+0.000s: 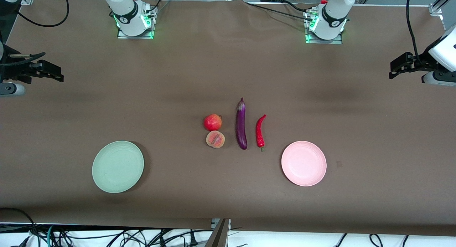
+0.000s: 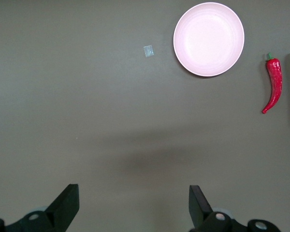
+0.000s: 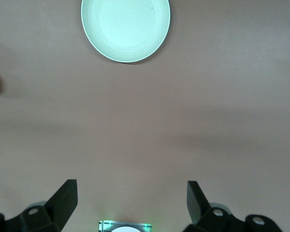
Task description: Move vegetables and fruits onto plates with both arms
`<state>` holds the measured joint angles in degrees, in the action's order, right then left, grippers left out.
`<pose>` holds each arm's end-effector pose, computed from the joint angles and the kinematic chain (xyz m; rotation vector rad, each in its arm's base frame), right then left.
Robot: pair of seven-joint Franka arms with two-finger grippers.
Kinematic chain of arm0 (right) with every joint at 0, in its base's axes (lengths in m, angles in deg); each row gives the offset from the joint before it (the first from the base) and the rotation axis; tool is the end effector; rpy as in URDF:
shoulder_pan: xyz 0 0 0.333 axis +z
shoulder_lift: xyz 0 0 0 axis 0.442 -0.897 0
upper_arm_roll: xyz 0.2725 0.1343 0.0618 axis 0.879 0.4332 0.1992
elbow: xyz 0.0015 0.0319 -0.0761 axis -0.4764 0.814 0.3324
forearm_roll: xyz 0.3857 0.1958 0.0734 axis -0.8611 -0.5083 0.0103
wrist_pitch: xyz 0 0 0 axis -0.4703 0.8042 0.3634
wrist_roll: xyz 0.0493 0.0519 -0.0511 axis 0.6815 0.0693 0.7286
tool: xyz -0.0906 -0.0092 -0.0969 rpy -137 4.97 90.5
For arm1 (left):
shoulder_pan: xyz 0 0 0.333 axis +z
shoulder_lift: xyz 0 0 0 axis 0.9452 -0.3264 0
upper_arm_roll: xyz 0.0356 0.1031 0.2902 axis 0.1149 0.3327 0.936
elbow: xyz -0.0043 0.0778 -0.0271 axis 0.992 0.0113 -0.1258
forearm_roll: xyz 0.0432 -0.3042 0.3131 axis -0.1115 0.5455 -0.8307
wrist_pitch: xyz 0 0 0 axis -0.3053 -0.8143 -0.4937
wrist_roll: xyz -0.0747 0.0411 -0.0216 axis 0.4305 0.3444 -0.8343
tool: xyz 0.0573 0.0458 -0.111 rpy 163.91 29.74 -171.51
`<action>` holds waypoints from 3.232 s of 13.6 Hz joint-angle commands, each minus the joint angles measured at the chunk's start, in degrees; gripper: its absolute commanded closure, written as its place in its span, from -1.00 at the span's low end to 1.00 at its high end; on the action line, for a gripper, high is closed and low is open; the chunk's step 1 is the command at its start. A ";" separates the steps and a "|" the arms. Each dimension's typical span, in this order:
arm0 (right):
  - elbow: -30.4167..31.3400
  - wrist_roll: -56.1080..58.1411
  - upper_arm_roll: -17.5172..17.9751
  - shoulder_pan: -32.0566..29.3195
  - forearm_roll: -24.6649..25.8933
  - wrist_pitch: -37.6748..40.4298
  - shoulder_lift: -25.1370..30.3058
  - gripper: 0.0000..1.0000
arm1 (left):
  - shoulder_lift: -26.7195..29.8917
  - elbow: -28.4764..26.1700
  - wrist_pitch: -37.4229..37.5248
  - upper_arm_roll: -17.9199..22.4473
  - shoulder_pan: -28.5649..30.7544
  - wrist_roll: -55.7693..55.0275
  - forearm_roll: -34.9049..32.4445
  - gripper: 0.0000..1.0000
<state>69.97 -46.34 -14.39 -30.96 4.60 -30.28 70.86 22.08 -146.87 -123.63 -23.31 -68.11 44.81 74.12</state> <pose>0.6229 -0.0025 0.5649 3.1010 0.1326 -0.2198 0.5900 0.0078 0.5684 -3.1131 0.1817 0.0809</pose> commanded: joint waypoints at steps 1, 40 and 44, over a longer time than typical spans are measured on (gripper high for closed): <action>-0.26 -0.92 0.01 -0.37 -1.81 -0.08 0.18 -1.00 | -0.51 1.39 0.90 0.18 -0.20 1.23 0.97 -1.00; 0.00 -7.66 0.45 6.02 -10.78 -11.48 -14.84 -1.00 | -18.86 5.08 -4.36 0.00 -4.84 -5.24 9.76 -1.00; 0.09 -14.51 0.45 12.79 -11.14 -19.04 -20.73 -1.00 | -25.27 5.08 -13.75 0.00 -12.31 -14.92 9.67 -1.00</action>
<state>70.41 -56.88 -13.72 -21.01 -5.59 -46.80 51.92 -0.01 -143.84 -134.66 -23.93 -77.35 33.44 82.96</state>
